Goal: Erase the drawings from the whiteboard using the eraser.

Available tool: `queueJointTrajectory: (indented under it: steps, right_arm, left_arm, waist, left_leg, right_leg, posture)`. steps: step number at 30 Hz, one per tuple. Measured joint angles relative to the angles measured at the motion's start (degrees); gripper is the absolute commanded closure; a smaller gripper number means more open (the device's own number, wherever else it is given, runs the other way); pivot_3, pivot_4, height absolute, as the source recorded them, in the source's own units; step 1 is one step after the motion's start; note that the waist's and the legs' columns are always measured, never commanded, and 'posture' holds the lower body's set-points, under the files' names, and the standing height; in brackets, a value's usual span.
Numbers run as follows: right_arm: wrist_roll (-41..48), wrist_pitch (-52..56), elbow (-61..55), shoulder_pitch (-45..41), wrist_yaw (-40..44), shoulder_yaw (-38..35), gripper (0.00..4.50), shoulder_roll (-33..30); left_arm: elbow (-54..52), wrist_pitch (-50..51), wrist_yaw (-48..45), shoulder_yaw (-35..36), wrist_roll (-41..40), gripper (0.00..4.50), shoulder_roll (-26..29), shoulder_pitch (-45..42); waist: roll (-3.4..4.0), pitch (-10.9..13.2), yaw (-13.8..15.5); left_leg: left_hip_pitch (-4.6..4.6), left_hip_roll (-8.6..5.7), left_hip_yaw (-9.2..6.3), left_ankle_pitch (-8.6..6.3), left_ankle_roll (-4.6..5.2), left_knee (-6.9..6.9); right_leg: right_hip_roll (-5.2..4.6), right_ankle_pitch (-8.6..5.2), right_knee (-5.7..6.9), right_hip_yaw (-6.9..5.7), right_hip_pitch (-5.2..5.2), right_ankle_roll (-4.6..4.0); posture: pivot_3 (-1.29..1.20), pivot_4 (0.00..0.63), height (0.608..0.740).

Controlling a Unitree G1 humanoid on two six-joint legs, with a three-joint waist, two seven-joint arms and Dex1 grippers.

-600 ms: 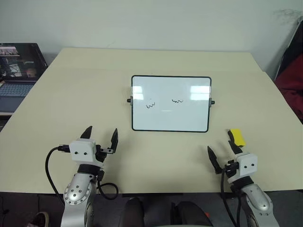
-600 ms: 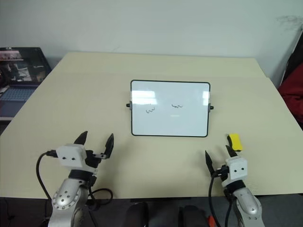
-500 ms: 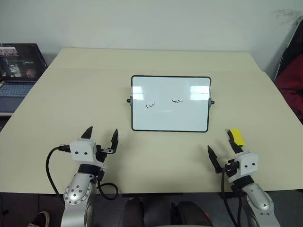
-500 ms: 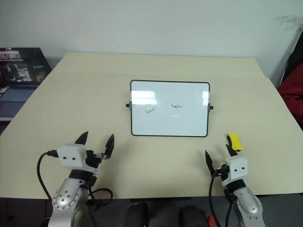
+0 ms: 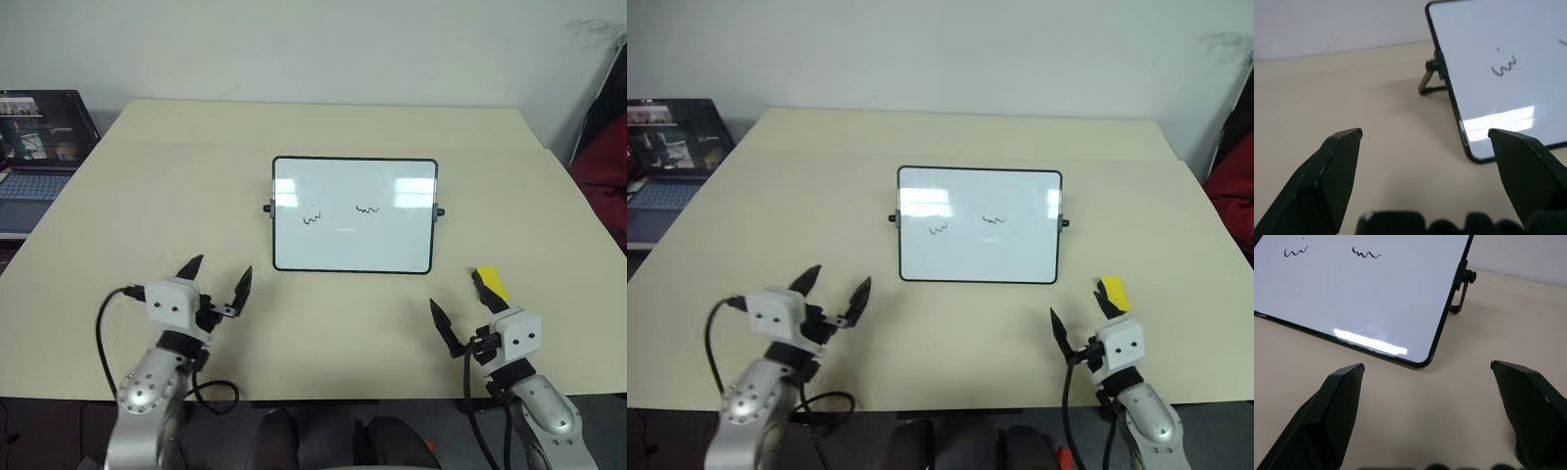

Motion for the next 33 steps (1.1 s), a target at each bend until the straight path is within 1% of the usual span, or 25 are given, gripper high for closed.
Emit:
queueJointTrajectory:
  steps: [2,4,6,8,11,13,17,21,23,26,30,33]
  right_arm:
    - [-0.7,0.2,-0.9,-0.7,-0.5,0.0,0.01,0.0]
    - [-1.7,2.8,-2.2,-1.7,-2.4,-0.3,0.01,0.3]
    - [-1.7,8.1,-5.2,-3.0,-4.8,-1.9,0.01,0.9]
    - [-0.8,12.4,-8.2,-3.3,-6.4,-3.4,0.01,1.5]
    - [1.4,17.5,-9.0,-4.9,-7.6,-5.8,0.01,1.8]
    - [3.7,21.2,-9.2,-7.2,-8.0,-8.2,0.01,1.4]
    - [8.0,32.5,-9.8,-13.1,-8.6,-13.2,0.01,-2.9]
    - [12.4,46.6,-11.2,-16.6,-9.8,-16.2,0.01,-5.8]
    - [15.4,55.4,-11.2,-18.7,-9.6,-16.9,0.01,-7.9]
    - [18.9,64.7,-11.0,-23.2,-9.7,-18.6,0.01,-8.8]
    - [20.6,71.0,-10.9,-27.2,-9.9,-19.5,0.01,-10.3]
    - [20.4,73.2,-9.6,-27.6,-9.9,-19.2,0.01,-11.7]
  left_arm:
    - [-1.4,3.9,-0.8,1.9,-2.7,0.0,2.6,-2.2]
    - [-2.0,7.6,-2.8,2.6,-6.4,0.0,5.7,-6.0]
    - [-2.3,11.6,-6.7,2.6,-11.4,0.0,9.6,-11.1]
    - [-2.9,13.0,-10.2,2.6,-14.4,0.0,12.1,-14.2]
    - [-2.8,15.3,-17.9,0.2,-17.9,0.0,15.9,-17.3]
    - [-2.8,17.1,-23.8,-2.6,-20.0,0.0,18.9,-18.9]
    - [-2.8,19.4,-35.2,-7.9,-22.9,0.0,23.3,-22.6]
    - [-0.6,19.9,-42.8,-10.7,-23.5,0.0,24.5,-23.8]
    - [1.0,19.7,-46.9,-12.3,-23.3,0.0,24.9,-25.9]
    - [2.9,19.4,-50.3,-13.9,-23.0,0.0,24.8,-29.0]
    - [3.9,18.5,-51.9,-15.7,-21.7,0.0,23.9,-31.1]
    - [5.8,17.3,-52.0,-16.7,-20.0,0.0,22.4,-31.9]
  waist:
    - [0.01,0.0,0.0]
    - [-0.01,0.0,0.2]
    - [-0.02,0.0,0.4]
    - [0.03,0.0,0.4]
    - [0.07,0.0,0.1]
    - [0.08,0.0,-0.1]
    - [0.17,0.0,-0.2]
    - [0.2,0.0,-0.1]
    - [0.23,0.1,-0.1]
    - [0.23,0.1,-0.2]
    - [0.24,0.1,-0.1]
    - [0.24,0.1,-0.1]
  left_leg:
    - [0.03,-0.01,0.01,0.0,0.0,0.0]
    - [0.01,-0.01,-0.02,0.0,-0.01,0.01]
    - [-0.01,-0.02,-0.05,0.01,-0.02,0.01]
    - [0.0,-0.03,0.01,0.0,-0.03,0.0]
    - [0.0,-0.04,0.05,0.0,-0.03,-0.03]
    - [-0.01,-0.02,0.05,0.0,-0.03,-0.03]
    - [0.0,-0.01,0.1,0.0,-0.02,-0.04]
    - [-0.07,0.03,0.11,0.0,-0.01,-0.08]
    - [-0.1,0.02,0.15,0.0,-0.01,-0.06]
    - [-0.11,0.01,0.16,-0.01,0.0,-0.05]
    - [-0.21,0.02,0.14,-0.01,0.0,-0.05]
    - [-0.32,0.01,0.15,-0.01,0.01,-0.04]
  right_leg:
    - [0.0,-0.01,0.0,0.01,0.04,0.01]
    - [0.0,0.0,-0.01,-0.03,0.03,0.01]
    - [0.0,0.01,0.01,-0.07,0.03,-0.01]
    - [0.0,0.02,-0.03,-0.01,0.05,-0.03]
    - [0.0,0.04,-0.06,0.01,0.04,-0.06]
    - [0.01,0.03,-0.05,0.02,0.01,-0.06]
    - [0.1,0.03,-0.02,0.06,-0.02,-0.05]
    - [0.3,0.04,-0.05,0.1,-0.11,-0.08]
    - [0.3,0.04,-0.05,0.15,-0.15,-0.08]
    - [0.3,0.02,-0.05,0.17,-0.17,-0.04]
    - [0.32,0.02,-0.09,0.15,-0.24,-0.04]
    - [0.32,0.04,-0.12,0.16,-0.31,-0.07]
  posture:
    - [0.0,0.15,0.74]
    - [0.0,0.15,0.74]
    - [0.0,0.15,0.74]
    - [0.0,0.15,0.74]
    - [0.0,0.15,0.74]
    - [0.0,0.15,0.74]
    - [0.0,0.15,0.74]
    - [0.0,0.15,0.74]
    - [0.0,0.15,0.74]
    - [0.0,0.15,0.74]
    - [0.0,0.15,0.74]
    - [0.0,0.15,0.74]
